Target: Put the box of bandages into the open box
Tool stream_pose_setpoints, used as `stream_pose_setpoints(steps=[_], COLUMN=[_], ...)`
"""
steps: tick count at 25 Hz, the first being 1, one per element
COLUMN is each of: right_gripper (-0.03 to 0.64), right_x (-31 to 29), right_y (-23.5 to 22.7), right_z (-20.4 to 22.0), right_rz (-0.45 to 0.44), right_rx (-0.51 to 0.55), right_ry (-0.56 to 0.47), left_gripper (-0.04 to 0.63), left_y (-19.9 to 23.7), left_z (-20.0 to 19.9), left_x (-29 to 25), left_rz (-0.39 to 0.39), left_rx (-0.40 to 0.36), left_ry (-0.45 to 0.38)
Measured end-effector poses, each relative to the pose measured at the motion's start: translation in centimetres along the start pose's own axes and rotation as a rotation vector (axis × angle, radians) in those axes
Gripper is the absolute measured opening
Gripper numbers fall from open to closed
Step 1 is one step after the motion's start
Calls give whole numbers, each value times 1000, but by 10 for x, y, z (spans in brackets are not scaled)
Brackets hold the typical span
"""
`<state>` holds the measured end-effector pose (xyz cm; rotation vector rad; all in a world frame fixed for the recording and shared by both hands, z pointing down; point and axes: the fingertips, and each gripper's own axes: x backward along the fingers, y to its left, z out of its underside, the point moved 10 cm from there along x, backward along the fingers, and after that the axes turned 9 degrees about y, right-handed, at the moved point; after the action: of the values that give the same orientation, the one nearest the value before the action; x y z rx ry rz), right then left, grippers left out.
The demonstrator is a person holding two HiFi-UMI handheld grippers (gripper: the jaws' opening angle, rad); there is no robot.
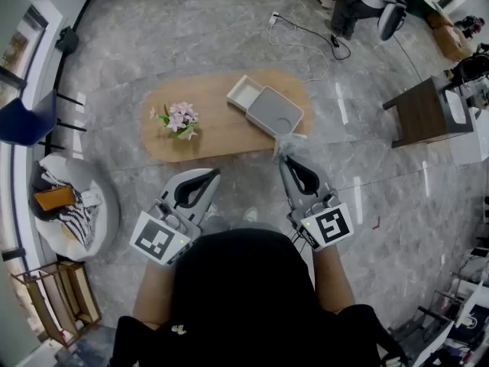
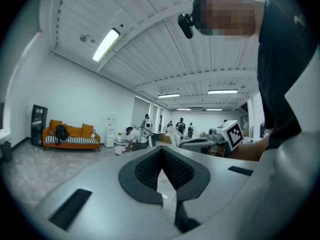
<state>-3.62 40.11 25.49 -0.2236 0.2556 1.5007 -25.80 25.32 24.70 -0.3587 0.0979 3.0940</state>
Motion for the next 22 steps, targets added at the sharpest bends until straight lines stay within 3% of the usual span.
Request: stream_pose_setpoints(steps=[9, 14, 17, 22], right_gripper=[3, 3, 3, 3], right_x=[-9, -26, -36, -54], right_y=[27, 43, 56, 74], right_z=[0, -3, -5, -5], right_rz=[34, 70, 91, 127], right_rx=[11, -46, -46, -29], right_ry=[7, 3, 9, 28], left_gripper=[11, 11, 11, 11], left_y=[25, 48, 63, 79], left_z=[8, 11, 17, 24], left_x=[25, 46, 55, 61], left_rz=[-28, -16, -48, -34], left_rx=[57, 79, 44, 43], left_ry=[-8, -4, 22, 36])
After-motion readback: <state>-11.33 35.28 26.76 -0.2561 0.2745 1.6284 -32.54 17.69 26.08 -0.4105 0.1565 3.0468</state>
